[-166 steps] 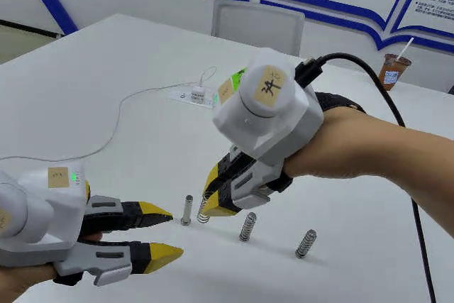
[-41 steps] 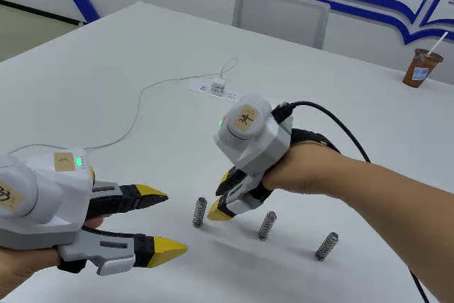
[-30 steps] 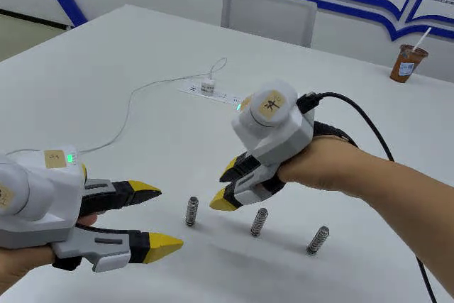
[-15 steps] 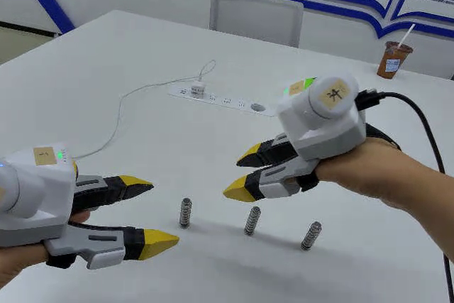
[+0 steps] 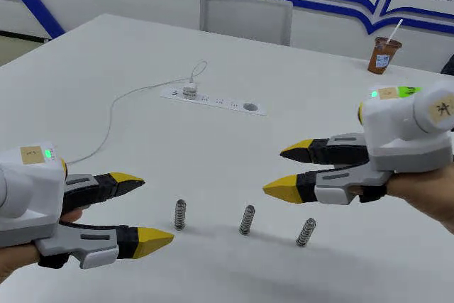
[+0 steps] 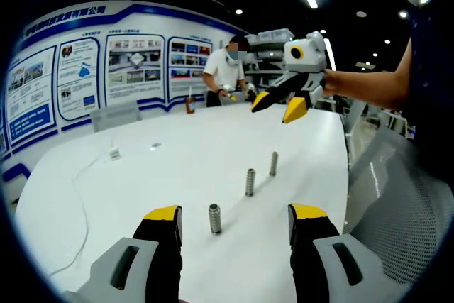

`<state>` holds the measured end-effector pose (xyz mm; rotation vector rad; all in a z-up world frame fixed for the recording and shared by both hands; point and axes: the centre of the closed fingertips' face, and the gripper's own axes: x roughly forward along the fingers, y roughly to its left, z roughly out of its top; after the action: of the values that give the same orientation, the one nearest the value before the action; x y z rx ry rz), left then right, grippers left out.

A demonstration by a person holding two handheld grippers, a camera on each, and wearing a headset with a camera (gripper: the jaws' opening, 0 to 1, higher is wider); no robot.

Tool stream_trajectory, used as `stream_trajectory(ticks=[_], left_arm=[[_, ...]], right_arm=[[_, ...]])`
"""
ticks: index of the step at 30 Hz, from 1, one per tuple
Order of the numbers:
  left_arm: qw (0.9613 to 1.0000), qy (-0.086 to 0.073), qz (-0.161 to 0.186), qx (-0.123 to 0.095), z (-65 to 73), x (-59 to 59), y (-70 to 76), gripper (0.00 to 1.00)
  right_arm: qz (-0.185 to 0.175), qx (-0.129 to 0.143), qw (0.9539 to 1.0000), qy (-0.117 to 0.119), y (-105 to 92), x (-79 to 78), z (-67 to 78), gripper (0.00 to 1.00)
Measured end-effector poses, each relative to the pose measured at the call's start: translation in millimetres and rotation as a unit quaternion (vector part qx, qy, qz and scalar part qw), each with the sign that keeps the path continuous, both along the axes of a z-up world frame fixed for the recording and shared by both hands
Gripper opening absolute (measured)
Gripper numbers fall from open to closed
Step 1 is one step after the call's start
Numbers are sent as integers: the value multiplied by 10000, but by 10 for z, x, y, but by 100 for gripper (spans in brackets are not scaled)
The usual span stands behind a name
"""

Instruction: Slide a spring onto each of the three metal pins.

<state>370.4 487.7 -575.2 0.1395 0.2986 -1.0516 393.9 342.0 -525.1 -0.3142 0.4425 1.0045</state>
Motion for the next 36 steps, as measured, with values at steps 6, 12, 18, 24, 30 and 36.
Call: stream_trajectory(ticks=[6, 12, 18, 24, 30, 36], left_arm=[[10000, -6, -12, -5, 3, 0, -4, 63], [10000, -17, 1, -19, 11, -2, 12, 63], [10000, -6, 2, -4, 0, -15, 23, 64], [10000, 1, 16, -10, -1, -16, 27, 64], [10000, -9, 33, -5, 6, -13, 34, 65], [10000, 0, 53, 7, -1, -17, 47, 66]], right_arm=[[-320, 270, 9990, -128, -248, -47, 68, 47], [-518, 320, 9980, -141, -481, -143, -2, 49], [-800, 407, 9959, -117, -713, -192, -67, 50], [-963, 510, 9939, -156, -866, -245, -89, 52], [-1105, 509, 9925, -119, -1009, -290, -182, 53], [-1191, 539, 9914, -100, -1120, -338, -238, 55]])
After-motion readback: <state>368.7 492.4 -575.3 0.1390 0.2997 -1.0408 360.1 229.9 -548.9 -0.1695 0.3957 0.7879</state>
